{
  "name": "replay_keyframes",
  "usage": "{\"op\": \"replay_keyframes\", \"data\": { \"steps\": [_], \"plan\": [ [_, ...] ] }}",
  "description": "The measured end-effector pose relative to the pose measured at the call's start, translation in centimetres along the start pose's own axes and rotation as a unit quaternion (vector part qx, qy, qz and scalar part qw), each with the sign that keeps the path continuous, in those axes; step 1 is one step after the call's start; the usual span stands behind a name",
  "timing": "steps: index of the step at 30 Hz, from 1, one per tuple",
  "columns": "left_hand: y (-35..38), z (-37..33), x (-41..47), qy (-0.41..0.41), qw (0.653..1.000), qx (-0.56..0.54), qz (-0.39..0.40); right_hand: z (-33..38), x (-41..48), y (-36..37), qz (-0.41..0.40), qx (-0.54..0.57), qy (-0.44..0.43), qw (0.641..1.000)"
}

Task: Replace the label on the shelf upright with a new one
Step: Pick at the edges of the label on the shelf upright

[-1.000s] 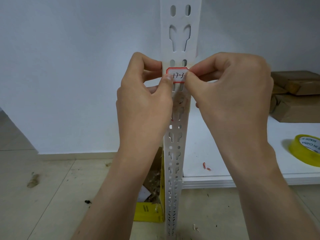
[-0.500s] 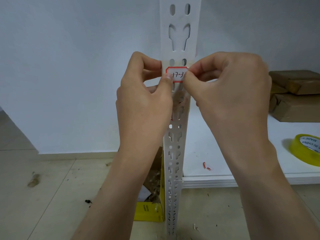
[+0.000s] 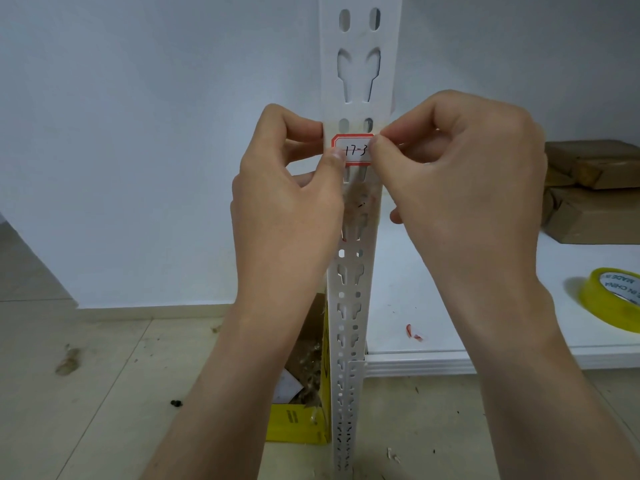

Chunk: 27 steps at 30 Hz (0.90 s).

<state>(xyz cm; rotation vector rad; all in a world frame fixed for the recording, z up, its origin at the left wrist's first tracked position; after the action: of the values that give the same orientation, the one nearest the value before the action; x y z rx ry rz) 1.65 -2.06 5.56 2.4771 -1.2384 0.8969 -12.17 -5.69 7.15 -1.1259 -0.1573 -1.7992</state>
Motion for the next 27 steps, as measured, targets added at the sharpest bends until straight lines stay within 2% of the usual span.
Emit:
{"op": "replay_keyframes", "data": {
  "steps": [16, 27],
  "plan": [
    [0.04, -0.01, -0.09, 0.000, 1.000, -0.002, -0.005, 0.28, 0.16, 0.28, 0.024, -0.032, -0.001, 0.999],
    [0.06, 0.10, -0.07, -0.009, 1.000, -0.009, -0.005, 0.24, -0.02, 0.19, 0.005, -0.018, -0.005, 1.000]
  ]
}}
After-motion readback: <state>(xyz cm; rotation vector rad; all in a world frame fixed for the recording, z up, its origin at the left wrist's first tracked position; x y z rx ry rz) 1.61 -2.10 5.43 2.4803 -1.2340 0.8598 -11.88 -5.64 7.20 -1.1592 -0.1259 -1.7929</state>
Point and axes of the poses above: each hand's wrist, its own x-axis towards the middle knuckle, its own y-axis out of the palm, z = x × y, the point moved 4 cm from there along x, towards the middle knuckle, and after that the axes turned 6 degrees about -x, right-handed, at the moved point
